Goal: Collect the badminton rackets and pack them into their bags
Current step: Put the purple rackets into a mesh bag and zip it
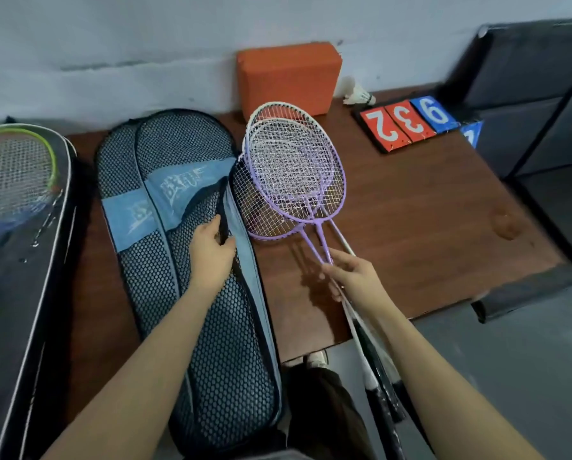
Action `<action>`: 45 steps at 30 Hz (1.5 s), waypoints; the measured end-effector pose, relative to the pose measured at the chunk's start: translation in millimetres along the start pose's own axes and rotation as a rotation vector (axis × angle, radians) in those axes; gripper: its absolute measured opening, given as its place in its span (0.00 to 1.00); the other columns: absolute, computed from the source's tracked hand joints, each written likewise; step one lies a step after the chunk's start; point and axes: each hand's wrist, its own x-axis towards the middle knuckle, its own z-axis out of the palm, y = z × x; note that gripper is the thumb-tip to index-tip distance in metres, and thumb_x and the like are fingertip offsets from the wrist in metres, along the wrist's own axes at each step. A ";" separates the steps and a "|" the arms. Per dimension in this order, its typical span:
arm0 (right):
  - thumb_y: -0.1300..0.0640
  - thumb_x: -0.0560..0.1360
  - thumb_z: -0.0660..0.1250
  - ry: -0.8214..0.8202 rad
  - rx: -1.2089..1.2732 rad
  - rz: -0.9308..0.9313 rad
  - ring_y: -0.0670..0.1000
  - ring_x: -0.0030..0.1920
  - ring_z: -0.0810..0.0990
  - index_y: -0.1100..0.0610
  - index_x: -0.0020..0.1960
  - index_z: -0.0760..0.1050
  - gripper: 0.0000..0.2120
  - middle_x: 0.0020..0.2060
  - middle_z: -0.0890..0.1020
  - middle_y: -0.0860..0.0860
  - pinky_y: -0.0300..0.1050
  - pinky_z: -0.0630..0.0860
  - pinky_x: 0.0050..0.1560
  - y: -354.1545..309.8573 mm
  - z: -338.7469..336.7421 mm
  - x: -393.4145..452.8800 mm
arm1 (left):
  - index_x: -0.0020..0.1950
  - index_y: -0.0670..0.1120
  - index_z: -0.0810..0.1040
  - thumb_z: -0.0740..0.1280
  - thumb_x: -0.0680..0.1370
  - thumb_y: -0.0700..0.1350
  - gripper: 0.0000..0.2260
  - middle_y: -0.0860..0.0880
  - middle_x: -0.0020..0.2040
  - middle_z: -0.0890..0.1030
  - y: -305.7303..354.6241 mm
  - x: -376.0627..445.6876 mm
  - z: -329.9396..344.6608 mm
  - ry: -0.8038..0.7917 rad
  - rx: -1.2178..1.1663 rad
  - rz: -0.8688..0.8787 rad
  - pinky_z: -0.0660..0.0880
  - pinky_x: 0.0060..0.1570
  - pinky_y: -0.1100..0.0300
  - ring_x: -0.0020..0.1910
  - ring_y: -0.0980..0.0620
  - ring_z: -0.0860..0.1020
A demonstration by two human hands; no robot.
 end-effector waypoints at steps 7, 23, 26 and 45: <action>0.70 0.75 0.60 -0.016 -0.010 0.032 0.47 0.21 0.64 0.63 0.50 0.76 0.08 0.29 0.77 0.51 0.35 0.58 0.23 -8.9 -9.3 6.1 | 0.71 0.46 0.67 0.66 0.76 0.39 0.24 0.50 0.59 0.73 -4.1 8.4 -4.8 -0.004 -0.131 -0.084 0.71 0.53 0.61 0.53 0.53 0.74; 0.69 0.74 0.63 -0.043 -0.075 -0.025 0.50 0.21 0.62 0.63 0.37 0.78 0.09 0.22 0.67 0.54 0.39 0.57 0.25 3.4 -35.9 -20.6 | 0.69 0.42 0.69 0.65 0.76 0.36 0.21 0.48 0.65 0.74 23.9 13.9 -11.8 0.173 -0.614 -0.240 0.70 0.64 0.55 0.59 0.53 0.75; 0.68 0.73 0.65 -0.099 -0.099 0.041 0.50 0.23 0.63 0.67 0.43 0.79 0.05 0.29 0.70 0.59 0.38 0.58 0.24 6.2 -43.1 -19.8 | 0.70 0.42 0.68 0.64 0.76 0.36 0.21 0.48 0.68 0.71 28.7 18.5 -13.5 0.190 -0.645 -0.249 0.68 0.66 0.50 0.64 0.50 0.72; 0.68 0.74 0.64 -0.092 -0.193 0.062 0.50 0.24 0.75 0.52 0.54 0.80 0.15 0.34 0.84 0.53 0.38 0.69 0.22 11.8 -34.9 -22.1 | 0.69 0.41 0.69 0.68 0.73 0.34 0.24 0.47 0.66 0.74 21.2 0.9 -7.5 0.225 -0.657 -0.255 0.71 0.64 0.54 0.61 0.55 0.74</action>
